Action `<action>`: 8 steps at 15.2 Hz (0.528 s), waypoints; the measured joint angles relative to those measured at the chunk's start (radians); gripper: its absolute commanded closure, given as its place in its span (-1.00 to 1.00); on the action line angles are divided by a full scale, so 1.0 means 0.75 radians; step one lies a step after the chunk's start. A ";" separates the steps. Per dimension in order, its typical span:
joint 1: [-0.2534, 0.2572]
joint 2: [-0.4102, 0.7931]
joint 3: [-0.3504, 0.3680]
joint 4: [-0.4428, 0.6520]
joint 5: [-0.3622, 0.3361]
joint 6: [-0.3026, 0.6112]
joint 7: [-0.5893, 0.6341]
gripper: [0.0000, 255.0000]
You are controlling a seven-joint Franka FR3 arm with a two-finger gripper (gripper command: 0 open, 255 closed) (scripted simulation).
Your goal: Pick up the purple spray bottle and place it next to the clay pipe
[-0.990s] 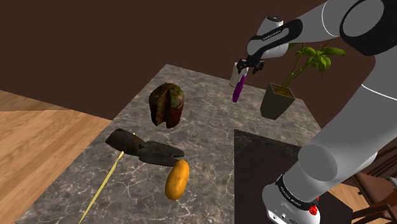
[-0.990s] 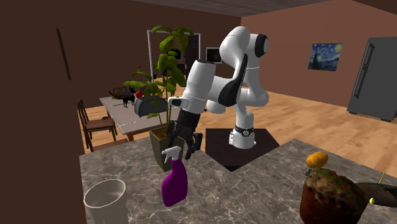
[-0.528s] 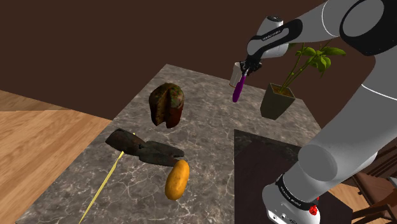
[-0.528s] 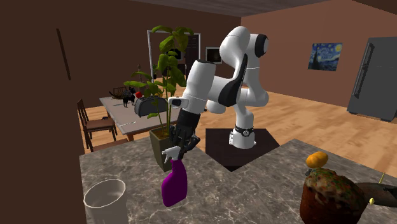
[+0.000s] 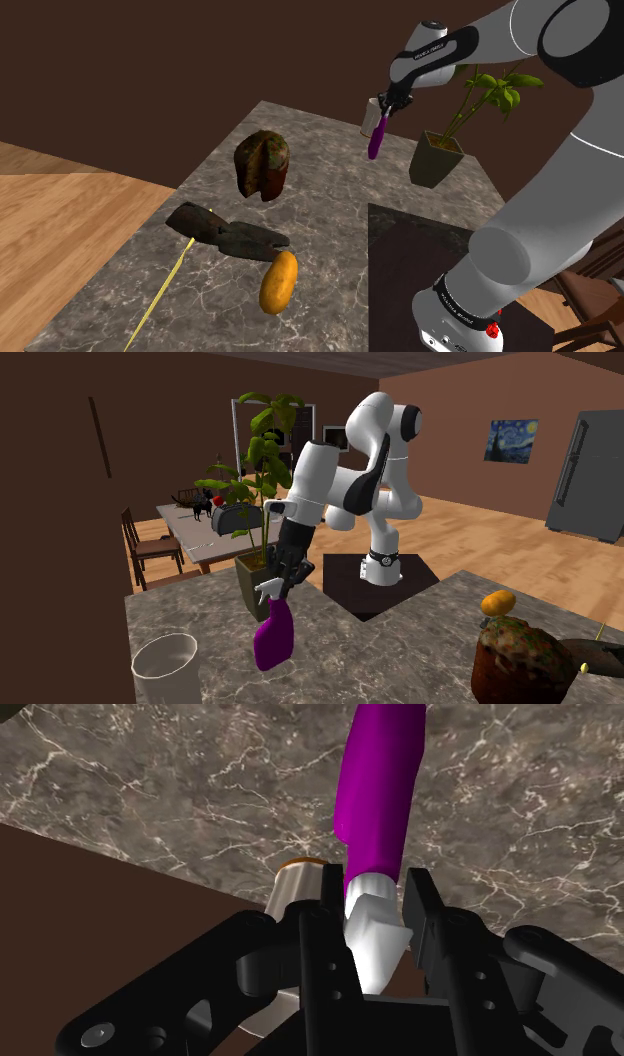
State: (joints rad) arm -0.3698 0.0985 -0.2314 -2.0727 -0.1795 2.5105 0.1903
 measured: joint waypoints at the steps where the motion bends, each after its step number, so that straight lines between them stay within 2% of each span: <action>1: 0.000 -0.004 0.000 0.010 0.002 -0.014 -0.004 1.00; 8: 0.003 -0.061 0.002 0.071 0.005 -0.131 -0.019 1.00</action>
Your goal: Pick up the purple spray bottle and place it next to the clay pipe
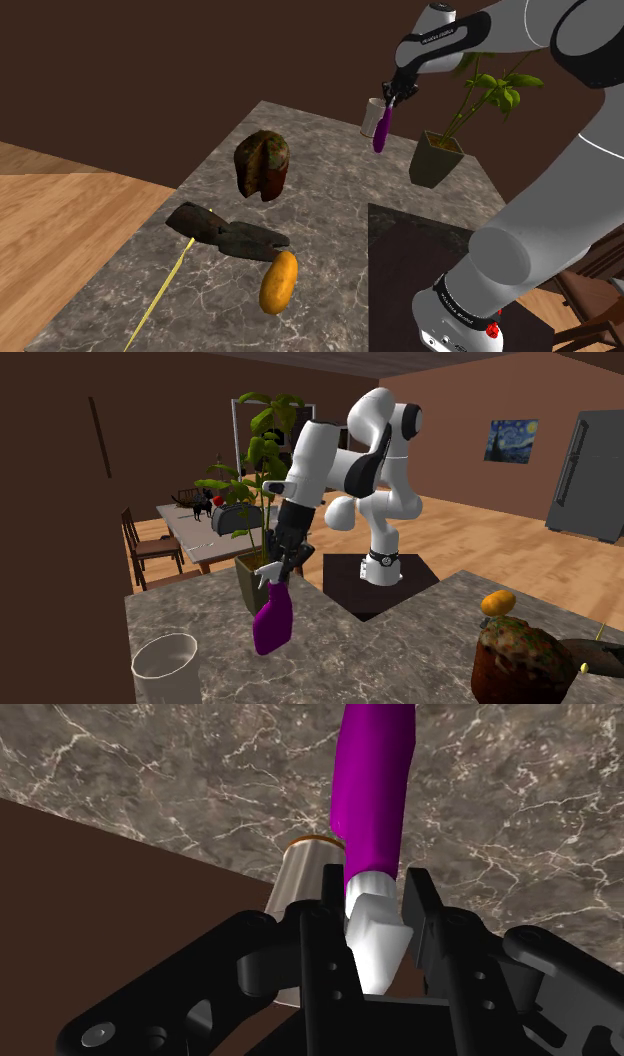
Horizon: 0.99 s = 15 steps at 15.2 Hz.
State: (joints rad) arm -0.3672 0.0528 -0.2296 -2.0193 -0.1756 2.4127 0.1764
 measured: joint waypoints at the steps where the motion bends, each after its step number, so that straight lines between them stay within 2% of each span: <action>1: 0.001 -0.006 0.001 0.011 0.000 -0.017 0.000 1.00; 15: 0.007 -0.060 0.007 0.200 0.016 -0.258 -0.034 1.00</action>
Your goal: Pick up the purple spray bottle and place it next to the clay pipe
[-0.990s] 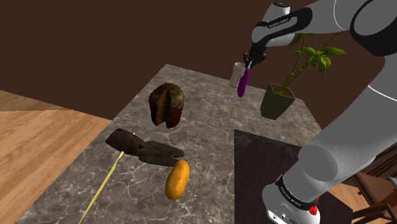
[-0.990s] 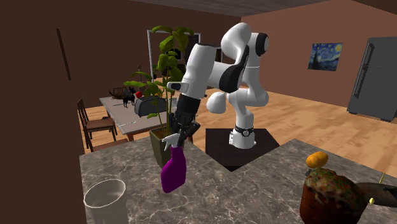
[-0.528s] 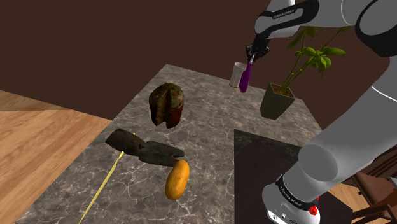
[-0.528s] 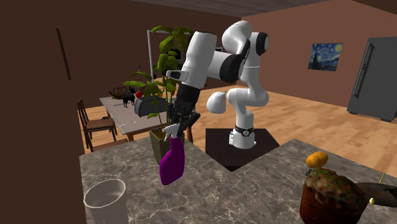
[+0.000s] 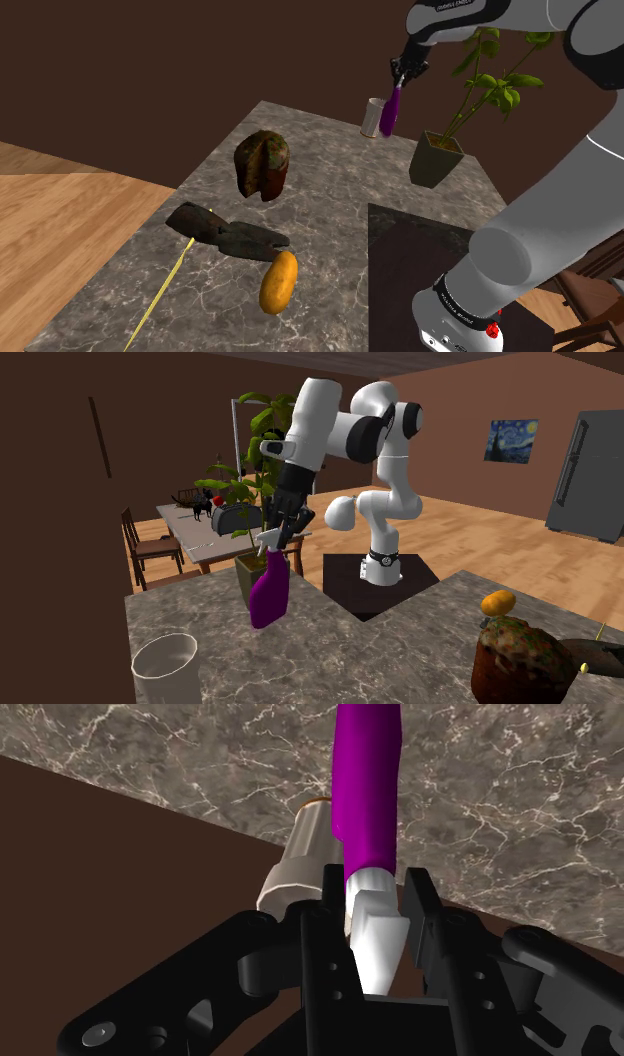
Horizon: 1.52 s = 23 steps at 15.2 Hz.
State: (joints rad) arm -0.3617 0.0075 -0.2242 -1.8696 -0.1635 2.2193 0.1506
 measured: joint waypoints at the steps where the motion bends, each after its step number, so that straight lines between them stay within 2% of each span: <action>1: 0.001 0.000 0.001 0.016 0.001 -0.016 -0.001 1.00; 16: 0.003 0.002 0.003 0.286 0.024 -0.282 -0.044 1.00; 23: 0.001 0.036 0.001 0.458 0.041 -0.418 -0.069 1.00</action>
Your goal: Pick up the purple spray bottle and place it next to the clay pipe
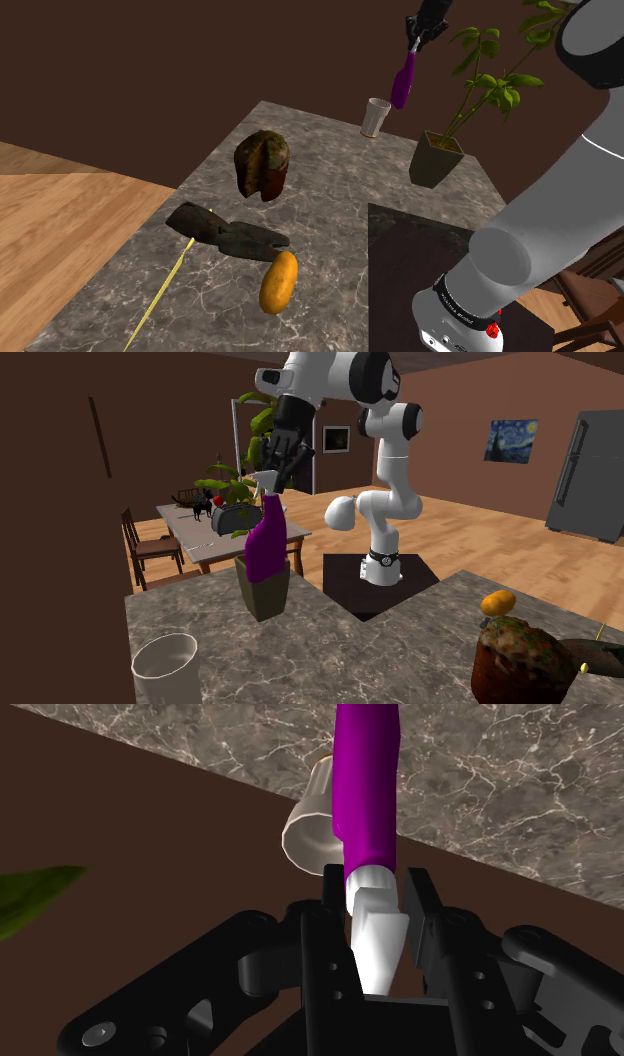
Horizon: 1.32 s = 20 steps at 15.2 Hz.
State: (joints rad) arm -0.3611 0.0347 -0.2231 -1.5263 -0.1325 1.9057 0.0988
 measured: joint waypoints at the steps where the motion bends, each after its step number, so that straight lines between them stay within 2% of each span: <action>1: 0.001 0.005 0.001 0.024 0.001 -0.019 -0.001 1.00; 11: -0.009 0.082 -0.005 0.301 0.030 -0.218 -0.039 1.00; 20: 0.121 -0.182 0.120 0.019 -0.098 -0.236 0.206 1.00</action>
State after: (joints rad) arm -0.2699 -0.1016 -0.1334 -1.5122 -0.2063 1.7290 0.2534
